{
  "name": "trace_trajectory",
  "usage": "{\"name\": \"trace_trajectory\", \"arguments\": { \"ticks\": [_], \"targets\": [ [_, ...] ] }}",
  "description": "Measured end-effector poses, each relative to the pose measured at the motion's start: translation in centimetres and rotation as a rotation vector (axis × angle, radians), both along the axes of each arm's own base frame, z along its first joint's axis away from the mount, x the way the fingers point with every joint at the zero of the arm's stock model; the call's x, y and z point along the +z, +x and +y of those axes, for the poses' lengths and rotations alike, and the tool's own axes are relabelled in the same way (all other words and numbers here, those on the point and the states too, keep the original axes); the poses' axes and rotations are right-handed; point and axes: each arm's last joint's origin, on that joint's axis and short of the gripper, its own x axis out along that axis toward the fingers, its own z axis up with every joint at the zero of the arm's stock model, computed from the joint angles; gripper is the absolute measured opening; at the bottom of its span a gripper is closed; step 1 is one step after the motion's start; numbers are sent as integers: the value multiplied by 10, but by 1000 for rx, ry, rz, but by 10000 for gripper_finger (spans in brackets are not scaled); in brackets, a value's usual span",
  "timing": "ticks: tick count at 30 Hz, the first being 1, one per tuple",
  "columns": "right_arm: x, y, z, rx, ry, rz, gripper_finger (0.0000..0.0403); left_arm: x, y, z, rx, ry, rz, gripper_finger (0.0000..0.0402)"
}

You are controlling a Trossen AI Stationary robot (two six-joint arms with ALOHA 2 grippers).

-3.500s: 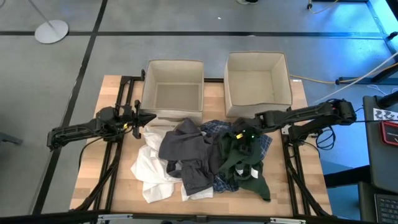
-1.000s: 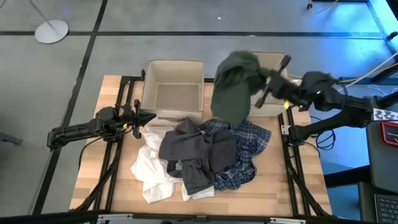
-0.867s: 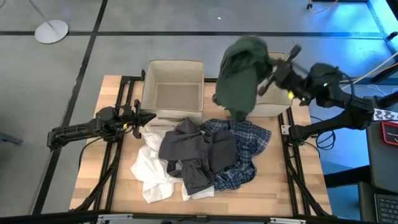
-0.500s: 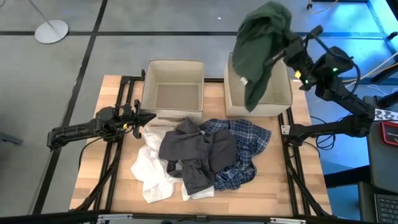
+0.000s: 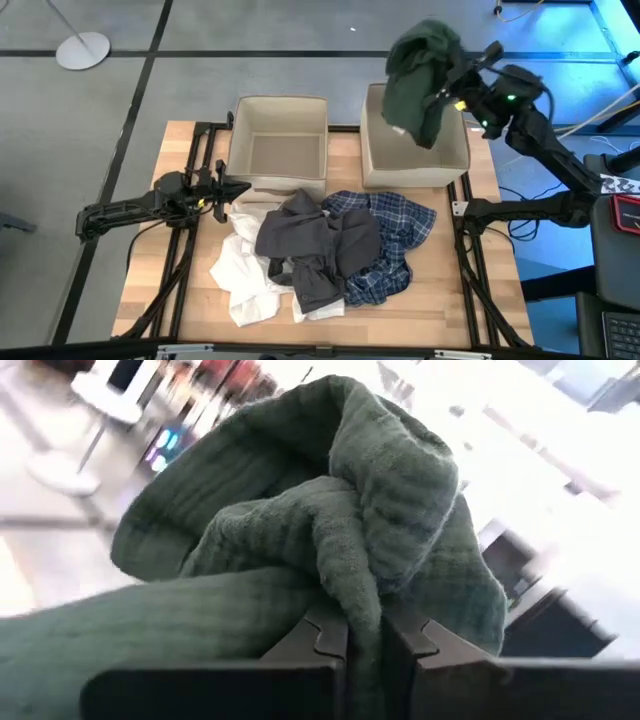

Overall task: Sort clothes
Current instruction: Put the green shirt in the right laundry organizer

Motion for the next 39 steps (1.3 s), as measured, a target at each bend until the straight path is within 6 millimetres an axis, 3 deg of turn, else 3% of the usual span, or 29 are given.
{"name": "trace_trajectory", "arguments": {
  "ticks": [13, 26, 33, 39],
  "targets": [
    [-60, 20, -15, -120, 400, 274, 21, 0, 0, 0, 0, 0, 0, 4],
    [-100, 24, -75, -188, 709, 210, 21, 0, 0, 0, 0, 0, 2, 4],
    [-151, 21, -95, -228, 773, 213, 21, -1, 0, 0, 0, -1, 7, 4],
    [-188, 19, -99, -242, 812, 240, 21, -1, 0, 0, 2, 14, 11, 4]
  ]
}}
